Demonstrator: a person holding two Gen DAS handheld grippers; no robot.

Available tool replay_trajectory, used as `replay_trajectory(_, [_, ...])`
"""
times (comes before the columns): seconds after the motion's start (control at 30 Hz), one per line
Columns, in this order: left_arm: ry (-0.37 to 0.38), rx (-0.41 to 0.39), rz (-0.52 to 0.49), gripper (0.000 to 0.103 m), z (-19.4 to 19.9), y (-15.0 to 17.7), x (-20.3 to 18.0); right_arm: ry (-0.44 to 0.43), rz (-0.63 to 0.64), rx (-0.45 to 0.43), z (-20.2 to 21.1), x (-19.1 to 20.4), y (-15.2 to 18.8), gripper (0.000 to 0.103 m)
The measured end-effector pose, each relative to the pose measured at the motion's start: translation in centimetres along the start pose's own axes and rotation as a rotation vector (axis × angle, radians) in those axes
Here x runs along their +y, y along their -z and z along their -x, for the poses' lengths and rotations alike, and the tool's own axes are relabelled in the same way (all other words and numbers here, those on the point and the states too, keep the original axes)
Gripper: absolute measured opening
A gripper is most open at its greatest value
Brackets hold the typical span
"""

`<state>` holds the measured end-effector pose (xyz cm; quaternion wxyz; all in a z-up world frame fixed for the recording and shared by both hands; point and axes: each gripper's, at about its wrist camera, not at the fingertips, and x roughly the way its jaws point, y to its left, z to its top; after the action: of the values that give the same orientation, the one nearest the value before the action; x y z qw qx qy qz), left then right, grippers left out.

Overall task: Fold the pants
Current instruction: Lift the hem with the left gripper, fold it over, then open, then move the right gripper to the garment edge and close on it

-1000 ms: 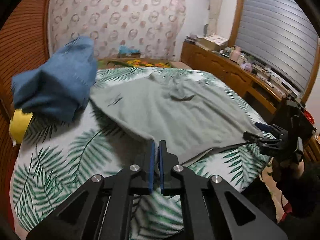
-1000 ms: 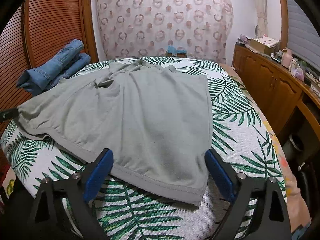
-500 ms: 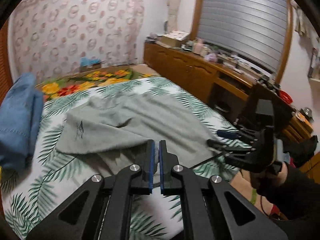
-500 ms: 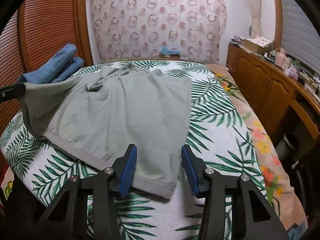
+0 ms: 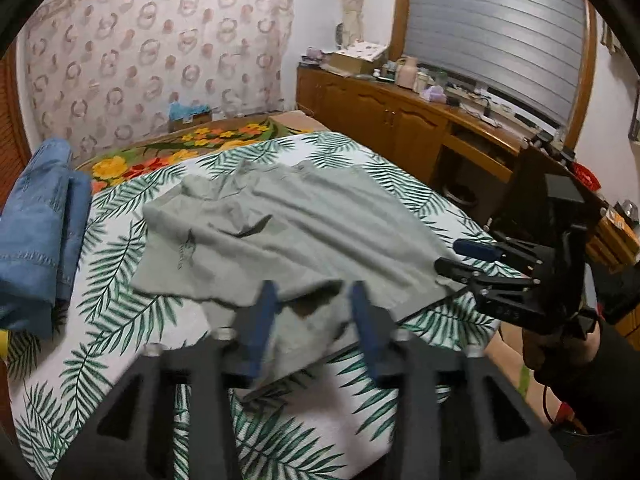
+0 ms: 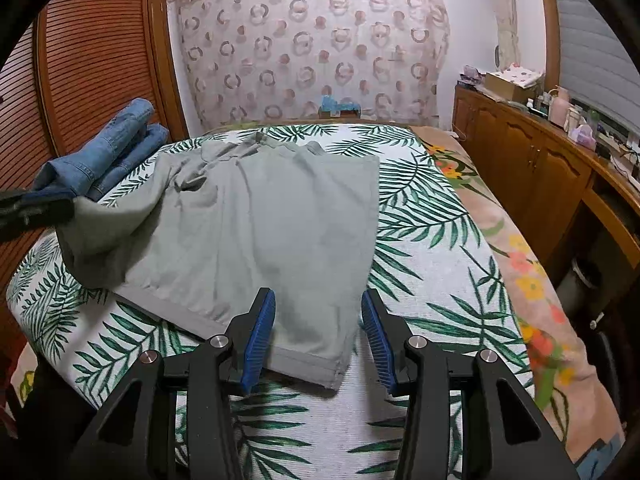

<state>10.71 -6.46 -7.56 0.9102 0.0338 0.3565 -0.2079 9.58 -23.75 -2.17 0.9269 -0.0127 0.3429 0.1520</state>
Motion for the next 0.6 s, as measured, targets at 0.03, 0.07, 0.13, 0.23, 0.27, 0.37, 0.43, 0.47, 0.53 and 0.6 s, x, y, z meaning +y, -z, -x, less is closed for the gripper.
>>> replay_trajectory(0.03, [0.002,0.004,0.014,0.058,0.0,0.3,0.5,-0.003,0.004,-0.002,-0.1,0.3,0.0,0.047])
replay_trajectory(0.07, [-0.005,0.010,0.025,0.064,0.0,0.5,0.8,-0.006,0.005,-0.003,0.0,0.3,-0.1,0.047])
replay_trajectory(0.13, [-0.004,0.002,0.049,0.079,0.2,1.0,1.6,-0.012,0.010,-0.007,0.0,0.5,-0.2,0.047])
replay_trajectory(0.23, [0.018,-0.037,0.092,0.079,1.5,1.5,2.5,-0.021,0.021,-0.012,0.1,0.7,-0.4,0.047])
replay_trajectory(0.27, [0.020,-0.053,0.104,0.079,1.9,1.6,2.8,-0.023,0.023,-0.012,0.1,0.8,-0.4,0.047])
replay_trajectory(0.37, [-0.048,-0.096,0.111,0.079,2.9,2.0,3.4,-0.033,0.030,-0.014,0.0,1.2,-0.7,0.047])
replay_trajectory(0.43, [-0.099,-0.104,0.106,0.079,2.9,2.2,3.9,-0.047,0.039,-0.020,0.1,1.6,-0.9,0.047])
replay_trajectory(0.47, [-0.116,-0.100,0.108,0.079,2.7,2.5,4.3,-0.054,0.042,-0.023,0.1,1.8,-1.0,0.047])
replay_trajectory(0.53, [-0.137,-0.070,0.130,0.079,1.9,3.0,5.2,-0.076,0.049,-0.032,0.2,2.2,-1.3,0.047])
replay_trajectory(0.6, [-0.131,-0.036,0.153,0.079,1.0,3.7,5.8,-0.100,0.054,-0.036,0.2,2.6,-1.5,0.047])
